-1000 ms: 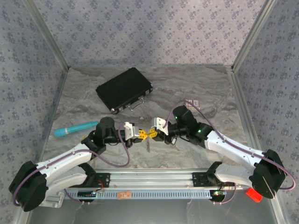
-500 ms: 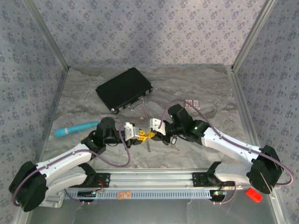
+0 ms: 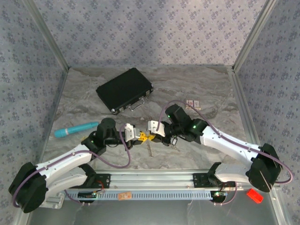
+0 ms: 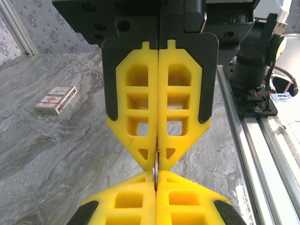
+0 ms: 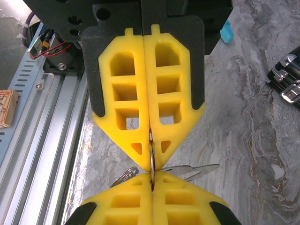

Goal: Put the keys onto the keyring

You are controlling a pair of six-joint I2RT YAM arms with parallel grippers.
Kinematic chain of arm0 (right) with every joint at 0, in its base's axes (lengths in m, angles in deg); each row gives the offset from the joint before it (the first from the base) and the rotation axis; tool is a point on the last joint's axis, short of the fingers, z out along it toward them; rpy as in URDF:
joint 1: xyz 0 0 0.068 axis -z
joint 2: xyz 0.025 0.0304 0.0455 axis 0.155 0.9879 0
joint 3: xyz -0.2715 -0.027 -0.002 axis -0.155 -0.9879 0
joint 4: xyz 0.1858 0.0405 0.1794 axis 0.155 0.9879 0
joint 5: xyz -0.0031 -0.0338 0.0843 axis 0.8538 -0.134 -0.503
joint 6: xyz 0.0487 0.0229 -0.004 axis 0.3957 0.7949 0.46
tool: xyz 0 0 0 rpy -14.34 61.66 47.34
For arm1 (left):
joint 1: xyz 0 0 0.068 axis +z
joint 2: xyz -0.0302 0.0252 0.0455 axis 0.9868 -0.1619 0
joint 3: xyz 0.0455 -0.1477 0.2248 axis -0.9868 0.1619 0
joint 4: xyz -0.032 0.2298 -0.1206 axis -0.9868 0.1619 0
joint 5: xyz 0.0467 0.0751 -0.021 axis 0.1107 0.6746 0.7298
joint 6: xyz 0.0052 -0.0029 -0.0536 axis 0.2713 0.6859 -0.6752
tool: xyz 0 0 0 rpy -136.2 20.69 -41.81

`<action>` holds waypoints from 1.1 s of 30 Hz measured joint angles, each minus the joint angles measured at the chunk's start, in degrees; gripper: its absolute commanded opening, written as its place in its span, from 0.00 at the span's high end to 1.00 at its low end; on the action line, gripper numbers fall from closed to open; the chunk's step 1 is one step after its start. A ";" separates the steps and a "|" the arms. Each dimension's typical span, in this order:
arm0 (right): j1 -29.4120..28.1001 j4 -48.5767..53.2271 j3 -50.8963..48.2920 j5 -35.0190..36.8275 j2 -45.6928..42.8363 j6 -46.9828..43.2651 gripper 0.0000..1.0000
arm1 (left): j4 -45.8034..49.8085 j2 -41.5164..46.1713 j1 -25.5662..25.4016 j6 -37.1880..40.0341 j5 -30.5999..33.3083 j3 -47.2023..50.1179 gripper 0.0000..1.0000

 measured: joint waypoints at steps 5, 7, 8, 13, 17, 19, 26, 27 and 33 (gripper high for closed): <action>-0.13 -0.24 -0.02 -0.04 -0.04 0.31 0.77 | -0.04 0.00 -0.13 0.02 0.37 -0.04 1.00; -0.24 -0.90 -0.52 0.39 -0.57 0.83 0.74 | -0.07 0.00 -0.17 0.02 0.81 -0.15 1.00; -0.24 -1.84 -1.33 0.85 -1.31 1.40 0.74 | -0.04 0.00 -0.26 0.02 1.01 -0.22 1.00; 0.59 -7.50 -6.99 7.65 -9.31 7.17 0.74 | 0.90 -0.02 -0.42 -0.17 3.39 -0.90 1.00; 2.91 -11.15 -10.34 16.83 -16.65 17.53 0.73 | 3.08 -0.11 -0.42 -1.92 7.43 -2.75 1.00; 3.98 -10.73 -10.62 22.01 -18.62 23.96 0.77 | 3.69 -0.11 -0.42 -3.19 9.60 -3.56 1.00; 5.86 2.45 -10.29 37.66 -19.19 50.45 0.84 | 4.50 -0.11 -0.42 -7.98 13.46 -4.02 1.00; 6.03 5.09 -10.16 38.82 -18.93 53.55 0.83 | 4.52 -0.11 -0.42 -8.33 13.79 -4.02 1.00; 6.21 15.87 -8.00 38.12 -11.76 65.72 0.70 | 4.55 -0.28 -0.42 -8.83 14.58 -4.02 1.00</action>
